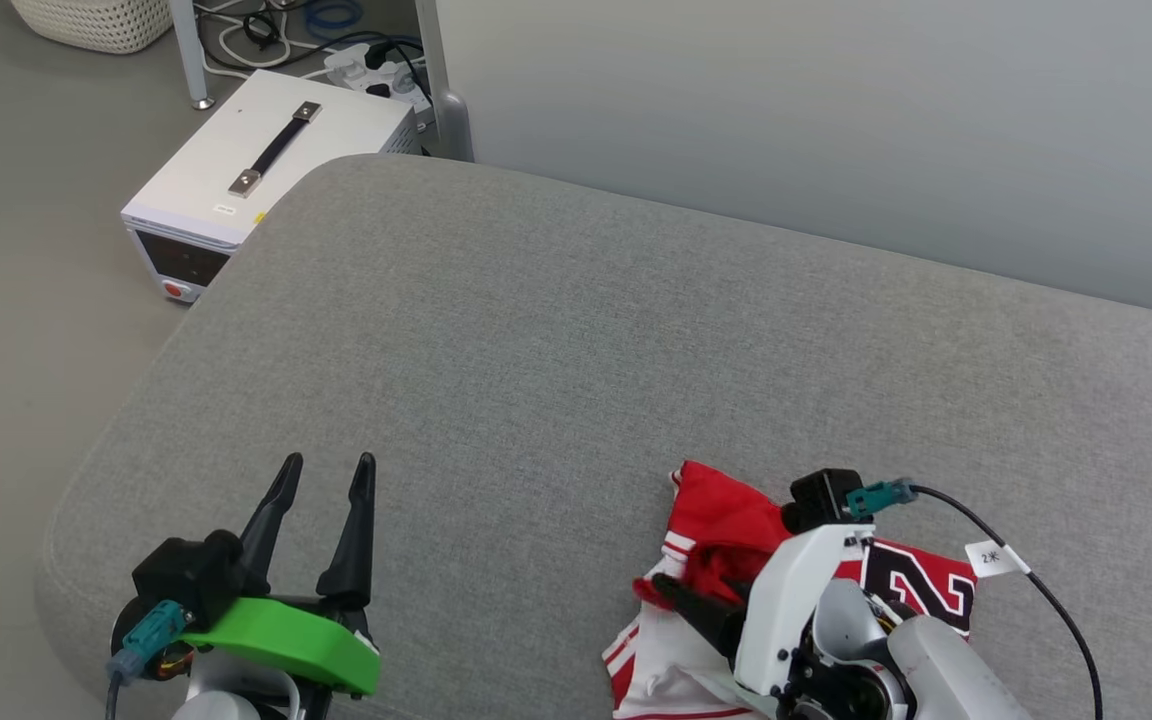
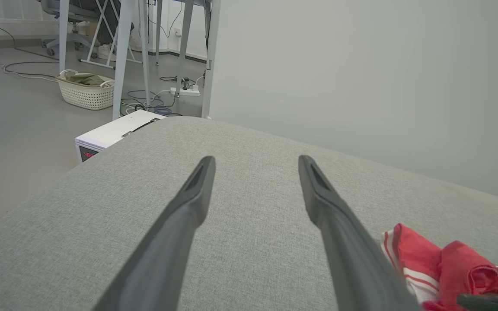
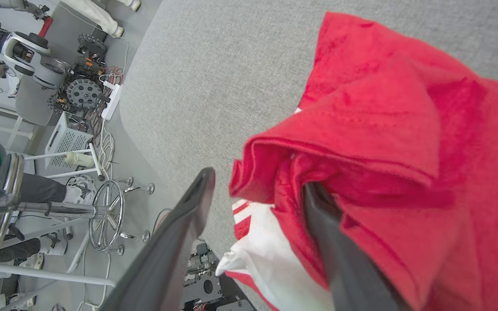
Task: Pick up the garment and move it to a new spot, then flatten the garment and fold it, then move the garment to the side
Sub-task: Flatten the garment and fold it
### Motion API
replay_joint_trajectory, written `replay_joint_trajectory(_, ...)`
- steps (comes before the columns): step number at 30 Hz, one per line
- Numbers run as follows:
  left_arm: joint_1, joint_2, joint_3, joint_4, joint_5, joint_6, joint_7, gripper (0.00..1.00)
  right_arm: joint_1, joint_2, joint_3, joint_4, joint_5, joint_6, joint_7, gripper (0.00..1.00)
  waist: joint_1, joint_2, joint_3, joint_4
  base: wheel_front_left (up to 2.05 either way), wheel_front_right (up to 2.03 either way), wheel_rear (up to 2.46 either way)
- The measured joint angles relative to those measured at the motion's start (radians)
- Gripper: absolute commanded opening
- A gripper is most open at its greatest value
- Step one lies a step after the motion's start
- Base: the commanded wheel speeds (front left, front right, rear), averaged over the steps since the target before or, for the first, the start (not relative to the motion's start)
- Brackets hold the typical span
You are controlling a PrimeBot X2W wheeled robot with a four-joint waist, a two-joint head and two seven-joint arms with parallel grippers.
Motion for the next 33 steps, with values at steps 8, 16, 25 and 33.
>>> replay_joint_trajectory(8, 0.0, 0.0, 0.01, 0.006, 0.0, 0.0, 0.0, 1.0, -0.013, 0.0, 0.091, -0.036, 0.044, 0.0, -0.008, 1.0, 0.0, 0.0, -0.017, -0.016, 0.0, 0.0, 0.0)
replay_joint_trajectory(16, 0.0, 0.0, 0.006, 0.005, 0.0, 0.0, 0.0, 1.0, -0.029, 0.001, 0.07, -0.114, -0.039, 0.0, 0.003, 1.0, 0.0, 0.0, -0.03, -0.059, 0.0, 0.0, 0.0)
replay_joint_trajectory(25, 0.0, 0.0, -0.007, -0.011, 0.0, 0.0, 0.0, 1.0, -0.065, -0.023, -0.033, -0.348, -0.245, 0.0, 0.047, 1.0, 0.0, 0.0, -0.04, -0.125, 0.0, 0.0, 0.0)
replay_joint_trajectory(33, -0.001, -0.007, -0.013, -0.028, 0.0, 0.0, 0.0, 1.0, -0.07, -0.22, -0.114, -0.509, -0.392, 0.0, -0.062, 1.0, 0.0, 0.0, -0.029, -0.186, 0.0, 0.0, 0.0)
